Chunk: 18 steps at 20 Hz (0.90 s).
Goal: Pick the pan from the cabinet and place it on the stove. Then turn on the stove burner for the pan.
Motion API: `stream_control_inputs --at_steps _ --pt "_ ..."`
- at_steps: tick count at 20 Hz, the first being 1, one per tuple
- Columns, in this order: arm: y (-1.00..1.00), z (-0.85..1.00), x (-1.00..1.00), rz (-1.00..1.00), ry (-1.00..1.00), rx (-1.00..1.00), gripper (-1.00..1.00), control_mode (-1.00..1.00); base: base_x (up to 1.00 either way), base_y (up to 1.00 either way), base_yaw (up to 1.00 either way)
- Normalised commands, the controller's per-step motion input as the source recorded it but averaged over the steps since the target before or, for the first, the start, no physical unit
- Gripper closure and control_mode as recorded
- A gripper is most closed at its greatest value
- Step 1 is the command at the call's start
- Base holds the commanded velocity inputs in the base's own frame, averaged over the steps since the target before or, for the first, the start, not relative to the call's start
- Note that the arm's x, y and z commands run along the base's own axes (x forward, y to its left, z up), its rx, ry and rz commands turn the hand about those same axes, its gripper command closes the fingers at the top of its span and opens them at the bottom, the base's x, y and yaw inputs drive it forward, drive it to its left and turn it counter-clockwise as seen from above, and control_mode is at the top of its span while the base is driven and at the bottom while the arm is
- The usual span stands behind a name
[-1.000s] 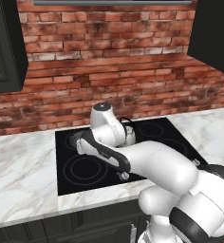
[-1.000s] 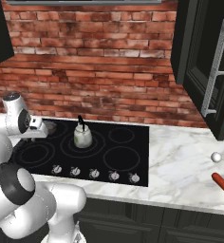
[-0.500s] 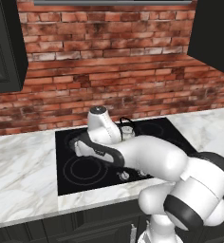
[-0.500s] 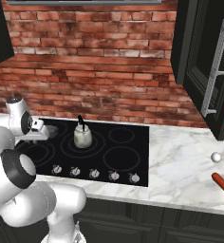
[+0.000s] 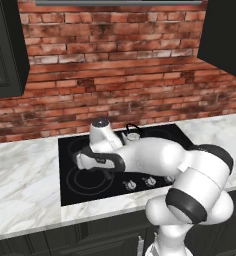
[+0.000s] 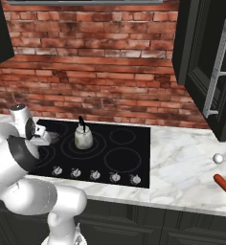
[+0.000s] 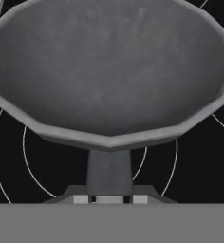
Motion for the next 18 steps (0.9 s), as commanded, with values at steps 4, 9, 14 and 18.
stream_control_inputs --at_steps 4,9,14,18 --pt "0.20 -0.23 0.25 0.00 0.02 0.00 1.00 -1.00 0.00 0.00 0.00" --pt "0.15 -0.19 0.27 0.00 0.00 0.00 1.00 -1.00 0.00 0.00 0.00" --pt "0.08 -0.21 0.26 -0.01 0.03 0.00 1.00 -1.00 0.00 0.00 0.00" --pt "0.02 -0.26 0.33 -0.07 0.09 0.00 1.00 -1.00 0.00 0.00 0.00"
